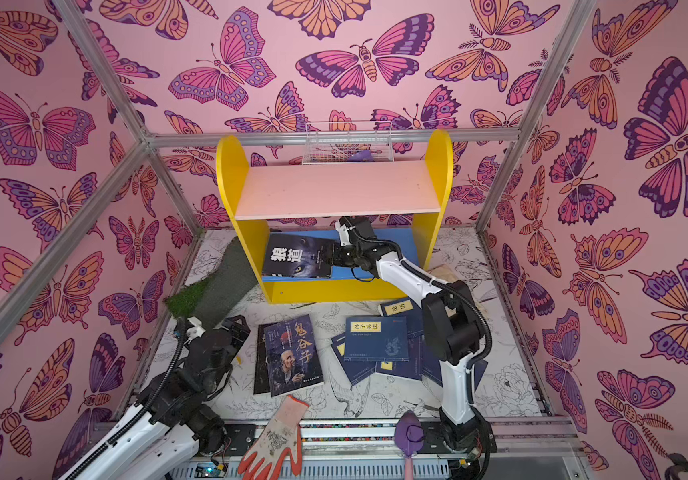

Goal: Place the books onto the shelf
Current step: 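Open the right gripper and withdraw it from the shelved book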

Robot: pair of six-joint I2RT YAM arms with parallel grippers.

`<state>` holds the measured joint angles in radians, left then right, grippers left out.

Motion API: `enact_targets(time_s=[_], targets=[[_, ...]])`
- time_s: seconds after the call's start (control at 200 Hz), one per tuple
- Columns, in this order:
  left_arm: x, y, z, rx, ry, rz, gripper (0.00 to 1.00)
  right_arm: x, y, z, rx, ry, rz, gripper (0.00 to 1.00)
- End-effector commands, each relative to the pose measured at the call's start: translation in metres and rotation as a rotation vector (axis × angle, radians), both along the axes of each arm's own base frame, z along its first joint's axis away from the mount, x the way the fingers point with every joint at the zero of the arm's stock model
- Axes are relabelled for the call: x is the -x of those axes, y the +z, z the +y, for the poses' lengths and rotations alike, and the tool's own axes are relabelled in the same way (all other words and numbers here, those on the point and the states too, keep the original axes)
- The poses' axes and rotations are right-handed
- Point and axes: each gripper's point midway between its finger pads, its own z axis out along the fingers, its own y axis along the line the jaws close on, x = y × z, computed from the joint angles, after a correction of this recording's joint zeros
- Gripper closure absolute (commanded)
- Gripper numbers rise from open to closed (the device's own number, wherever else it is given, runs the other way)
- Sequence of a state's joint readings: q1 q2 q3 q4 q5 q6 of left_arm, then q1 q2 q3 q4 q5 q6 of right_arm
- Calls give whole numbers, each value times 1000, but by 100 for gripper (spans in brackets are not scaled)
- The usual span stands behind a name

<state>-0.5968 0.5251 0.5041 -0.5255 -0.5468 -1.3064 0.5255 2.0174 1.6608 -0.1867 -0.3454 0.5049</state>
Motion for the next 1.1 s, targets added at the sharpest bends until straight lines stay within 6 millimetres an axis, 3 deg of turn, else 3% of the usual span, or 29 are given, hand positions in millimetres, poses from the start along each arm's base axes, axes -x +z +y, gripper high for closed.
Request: enact_targets(time_s=[0.0,0.27,0.446,0.596,0.636,0.671,0.691,0.816,0.932,0.982,0.992,1.092], targets=[[-1,-1,-2,-31,-26,8,15,-5,1,12,21,62,-46,40],[1,-14,-16,-93,-145,70,15,-12,20,22,-13,93,-124,28],[6,-34,-26,-145,-238,152,15,1,45,-16,72,-71,-246,22],[10,-55,-36,-177,-329,242,14,47,54,-47,183,-125,-327,21],[11,-61,-40,-182,-361,273,15,65,56,-47,205,-89,-342,21],[12,-67,-44,-180,-389,299,15,81,46,-43,224,-41,-330,21],[11,-69,-45,-177,-403,312,15,94,55,-41,210,-10,-345,21],[4,-78,-58,-157,-529,374,15,161,22,-14,226,227,-262,21],[4,-101,-71,-103,-638,490,17,212,-17,17,200,424,-159,21],[5,-108,-76,-99,-671,526,19,229,-29,28,171,497,-102,21],[5,-109,-76,-98,-674,533,19,231,-39,31,174,511,-72,21],[5,-118,-82,-90,-707,567,22,238,-73,43,149,555,49,23]])
